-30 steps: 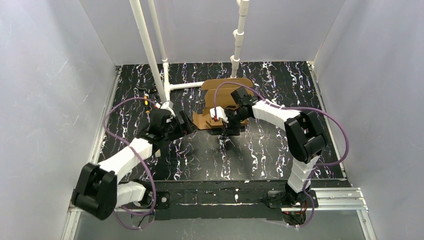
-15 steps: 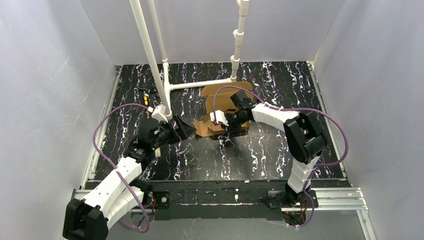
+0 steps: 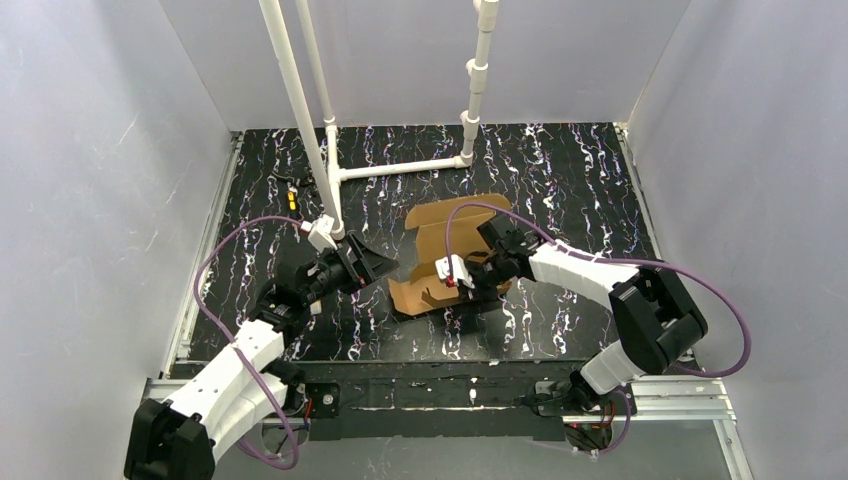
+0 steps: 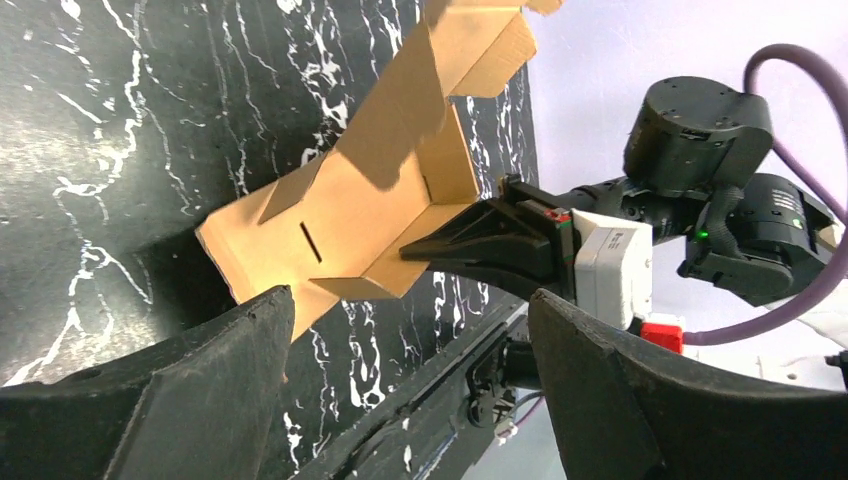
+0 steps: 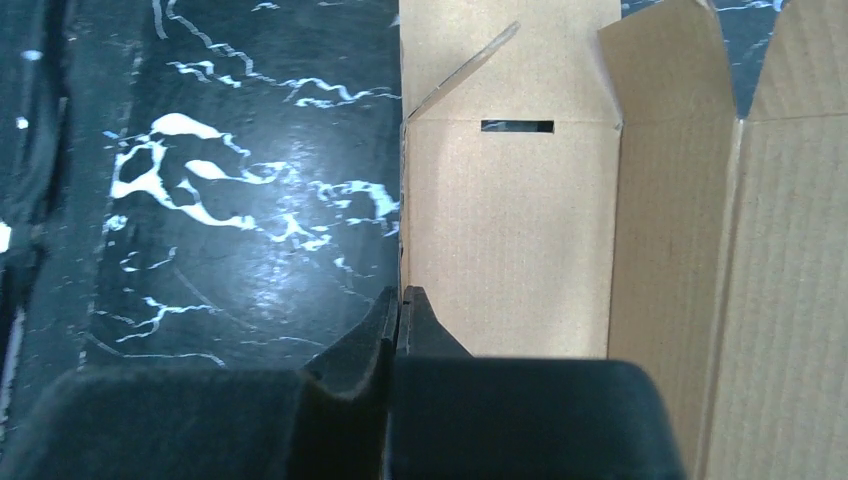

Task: Fold the paper box

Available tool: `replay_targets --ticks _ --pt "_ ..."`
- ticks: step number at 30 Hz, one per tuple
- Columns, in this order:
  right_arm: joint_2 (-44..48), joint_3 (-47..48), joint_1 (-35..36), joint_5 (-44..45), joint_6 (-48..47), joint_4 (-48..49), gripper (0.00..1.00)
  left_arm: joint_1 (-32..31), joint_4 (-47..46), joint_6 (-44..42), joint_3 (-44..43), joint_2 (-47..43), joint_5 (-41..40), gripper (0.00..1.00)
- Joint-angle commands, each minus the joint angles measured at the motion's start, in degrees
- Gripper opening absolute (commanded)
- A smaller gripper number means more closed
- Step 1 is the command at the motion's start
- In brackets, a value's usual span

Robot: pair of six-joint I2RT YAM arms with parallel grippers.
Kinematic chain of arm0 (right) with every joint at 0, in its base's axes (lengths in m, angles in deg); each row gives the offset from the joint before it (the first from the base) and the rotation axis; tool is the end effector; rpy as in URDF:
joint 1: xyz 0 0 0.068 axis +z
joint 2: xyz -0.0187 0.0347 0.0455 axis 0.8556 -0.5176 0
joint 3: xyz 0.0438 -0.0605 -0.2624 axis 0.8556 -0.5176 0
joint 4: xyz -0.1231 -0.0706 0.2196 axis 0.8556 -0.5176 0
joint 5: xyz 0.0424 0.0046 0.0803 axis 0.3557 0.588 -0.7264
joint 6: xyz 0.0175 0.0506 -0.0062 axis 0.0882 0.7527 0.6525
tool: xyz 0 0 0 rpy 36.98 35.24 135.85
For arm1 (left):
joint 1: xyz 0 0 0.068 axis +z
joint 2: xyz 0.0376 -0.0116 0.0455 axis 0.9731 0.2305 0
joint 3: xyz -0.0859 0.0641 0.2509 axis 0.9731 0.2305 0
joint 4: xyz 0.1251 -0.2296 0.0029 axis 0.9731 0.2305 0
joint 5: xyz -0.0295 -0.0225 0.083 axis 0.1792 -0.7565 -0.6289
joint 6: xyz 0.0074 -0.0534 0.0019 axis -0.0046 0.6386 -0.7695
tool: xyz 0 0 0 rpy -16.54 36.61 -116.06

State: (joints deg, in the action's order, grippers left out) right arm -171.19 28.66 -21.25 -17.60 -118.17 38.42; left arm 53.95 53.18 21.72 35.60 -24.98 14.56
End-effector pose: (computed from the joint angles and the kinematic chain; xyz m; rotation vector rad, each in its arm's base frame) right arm 0.2179 0.1941 0.1889 -1.9928 1.4354 0.6451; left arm 0.1719 -0.0869 0.2389 -0.2010 1.9619 -1.2613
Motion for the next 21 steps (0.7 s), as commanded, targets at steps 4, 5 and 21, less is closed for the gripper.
replay_targets --ticks 4,5,21 --pt "2.61 -1.59 0.55 -5.85 -0.18 -1.35 0.01 -5.00 -5.33 3.29 -0.65 3.65 -2.27 0.81" --pt "2.74 -1.78 0.64 -6.40 -0.42 -1.48 0.01 -5.94 -5.61 3.13 -0.86 4.59 -3.23 0.80" --pt "3.28 -1.10 0.74 -6.64 -3.46 -4.70 0.50 -9.71 -9.42 0.82 -4.84 20.06 -9.73 0.52"
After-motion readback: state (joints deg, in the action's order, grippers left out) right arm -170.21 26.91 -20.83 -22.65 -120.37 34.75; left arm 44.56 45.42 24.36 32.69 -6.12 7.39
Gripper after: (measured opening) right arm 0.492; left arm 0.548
